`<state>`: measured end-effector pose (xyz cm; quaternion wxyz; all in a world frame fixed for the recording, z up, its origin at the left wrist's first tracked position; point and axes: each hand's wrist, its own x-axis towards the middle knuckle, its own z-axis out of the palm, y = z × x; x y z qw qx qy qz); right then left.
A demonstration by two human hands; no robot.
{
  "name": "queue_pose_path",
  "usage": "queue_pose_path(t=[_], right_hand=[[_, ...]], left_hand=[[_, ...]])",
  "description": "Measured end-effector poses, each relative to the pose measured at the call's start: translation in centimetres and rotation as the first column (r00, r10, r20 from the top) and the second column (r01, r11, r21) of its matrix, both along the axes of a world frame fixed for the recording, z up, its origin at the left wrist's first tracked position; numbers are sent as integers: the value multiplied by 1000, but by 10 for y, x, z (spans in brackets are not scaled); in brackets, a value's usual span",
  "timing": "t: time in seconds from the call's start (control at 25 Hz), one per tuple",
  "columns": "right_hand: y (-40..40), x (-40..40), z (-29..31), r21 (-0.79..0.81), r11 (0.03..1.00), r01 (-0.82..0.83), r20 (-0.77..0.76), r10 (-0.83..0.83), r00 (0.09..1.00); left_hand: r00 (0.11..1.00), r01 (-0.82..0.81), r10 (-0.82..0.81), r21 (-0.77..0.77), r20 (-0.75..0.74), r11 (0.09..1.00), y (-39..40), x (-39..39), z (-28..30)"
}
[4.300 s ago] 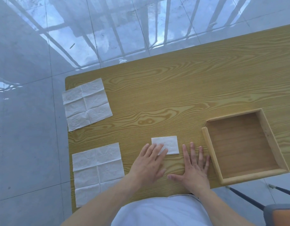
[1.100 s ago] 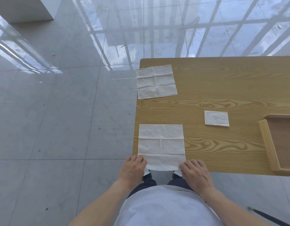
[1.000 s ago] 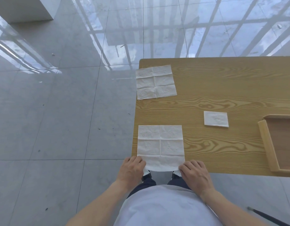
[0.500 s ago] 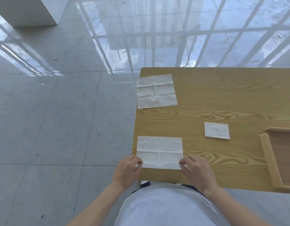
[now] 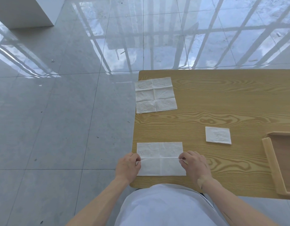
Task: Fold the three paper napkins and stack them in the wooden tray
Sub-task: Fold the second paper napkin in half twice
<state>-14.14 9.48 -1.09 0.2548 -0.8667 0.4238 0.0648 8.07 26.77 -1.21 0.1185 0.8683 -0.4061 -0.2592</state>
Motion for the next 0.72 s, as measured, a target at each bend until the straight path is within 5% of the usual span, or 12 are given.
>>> queue_pose_path(t=[0.32,0.72], right_hand=[[-7,0,-6,-70,991,-114,-26,112,993],[-12,6,-8,-77,972,-223,-50,220,974]], left_hand=[[976,133,-134,15,174,991,-5,2,-4],[944,257,-260,43,204,966,-16,1,-5]])
